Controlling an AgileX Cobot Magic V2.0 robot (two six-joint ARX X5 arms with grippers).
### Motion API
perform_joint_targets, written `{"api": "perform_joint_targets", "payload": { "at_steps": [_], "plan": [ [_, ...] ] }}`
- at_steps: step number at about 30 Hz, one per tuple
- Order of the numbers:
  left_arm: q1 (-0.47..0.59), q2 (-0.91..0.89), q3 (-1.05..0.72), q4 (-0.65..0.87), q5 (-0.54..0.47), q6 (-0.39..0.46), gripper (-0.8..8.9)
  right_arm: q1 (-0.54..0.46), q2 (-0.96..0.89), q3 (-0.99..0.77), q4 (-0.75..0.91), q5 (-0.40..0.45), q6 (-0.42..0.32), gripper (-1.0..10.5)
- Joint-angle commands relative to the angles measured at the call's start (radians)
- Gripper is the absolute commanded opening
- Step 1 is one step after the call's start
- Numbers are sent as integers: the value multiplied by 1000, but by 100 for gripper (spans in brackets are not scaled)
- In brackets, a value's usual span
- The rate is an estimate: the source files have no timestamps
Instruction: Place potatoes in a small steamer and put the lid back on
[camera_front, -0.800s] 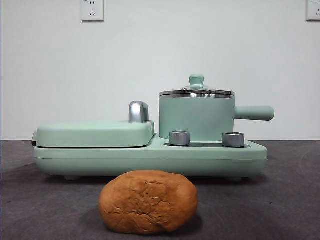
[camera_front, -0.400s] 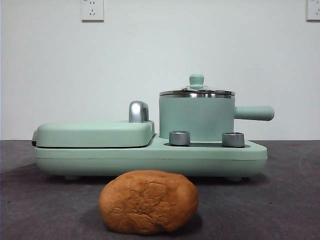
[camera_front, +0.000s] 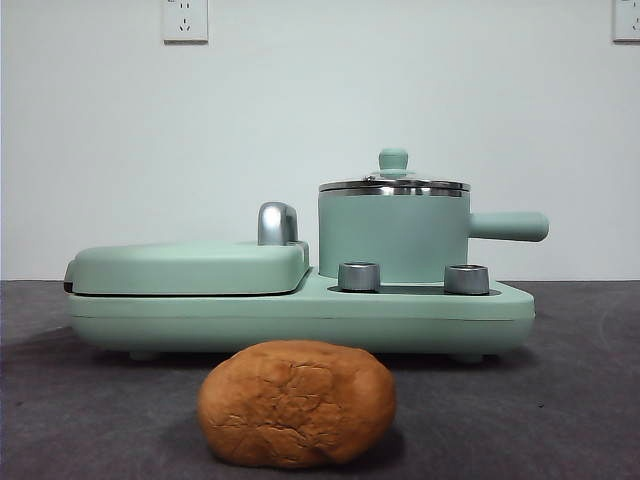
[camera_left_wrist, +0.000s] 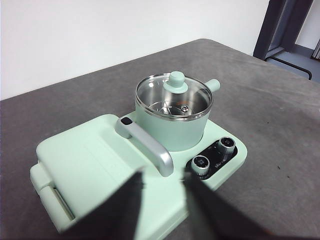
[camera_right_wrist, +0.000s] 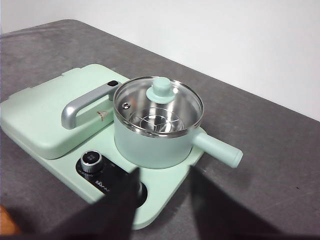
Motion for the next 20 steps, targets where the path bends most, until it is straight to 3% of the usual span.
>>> {"api": "perform_joint_targets", "payload": {
  "at_steps": [1,6,10,20],
  "plan": [
    [-11,5,24,15,5,-21,254,3,2,18,7,4,-10,239],
    [-28,9,24,35,5,-28,254,3,2,18,7,4,-11,239],
    [-48,35,24,93,5,-100,253,3,2,18,7,4,-10,239],
    [-165,240,24,455,-25,-235,250,3,3,18,7,4,-3,238]
  ]
}}
